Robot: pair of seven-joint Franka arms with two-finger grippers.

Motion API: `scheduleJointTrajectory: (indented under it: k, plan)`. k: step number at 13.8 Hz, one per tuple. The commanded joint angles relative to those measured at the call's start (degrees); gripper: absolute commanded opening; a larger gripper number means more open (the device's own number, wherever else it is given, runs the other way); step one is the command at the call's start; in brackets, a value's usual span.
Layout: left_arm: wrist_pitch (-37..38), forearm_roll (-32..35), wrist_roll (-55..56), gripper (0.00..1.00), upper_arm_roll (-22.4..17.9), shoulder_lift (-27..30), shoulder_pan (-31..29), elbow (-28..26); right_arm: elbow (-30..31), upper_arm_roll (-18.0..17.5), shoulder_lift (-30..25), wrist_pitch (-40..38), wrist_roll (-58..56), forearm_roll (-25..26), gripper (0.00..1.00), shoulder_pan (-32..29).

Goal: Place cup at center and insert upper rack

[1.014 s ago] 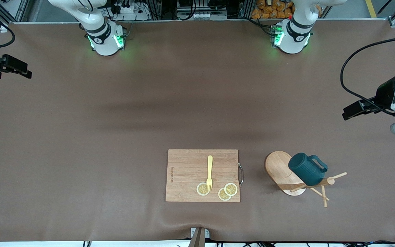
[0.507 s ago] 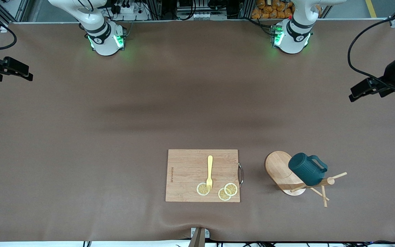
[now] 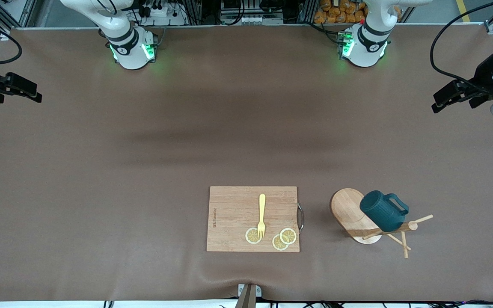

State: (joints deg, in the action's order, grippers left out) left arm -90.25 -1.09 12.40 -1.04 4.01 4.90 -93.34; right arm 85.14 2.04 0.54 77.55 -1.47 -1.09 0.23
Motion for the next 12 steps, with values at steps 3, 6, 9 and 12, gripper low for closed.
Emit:
scheduleJointTrajectory:
  k: [3, 6, 9, 12]
  plan:
    - [-1.3, 1.6, -0.4, 1.0, 1.0, 4.5, -0.9, -4.7, -0.1, -0.6, -1.2, -0.3, 0.8, -0.5, 1.0, -0.4]
    - [-1.0, 2.5, -0.3, 1.0, 0.9, 4.4, -0.9, -4.0, 0.1, -0.7, -1.9, -0.5, 0.8, -0.5, 1.0, -0.2]
    - [-0.8, 4.1, -0.2, 1.0, 1.1, 3.8, -0.9, -2.6, 1.2, -0.7, -3.3, 0.0, 0.8, -0.5, 1.0, -0.2]
    - [1.1, 4.1, -0.2, 1.0, 1.0, 3.5, -0.9, -1.3, 3.7, -0.8, -4.8, 1.2, 0.8, -0.6, 1.0, -0.2]
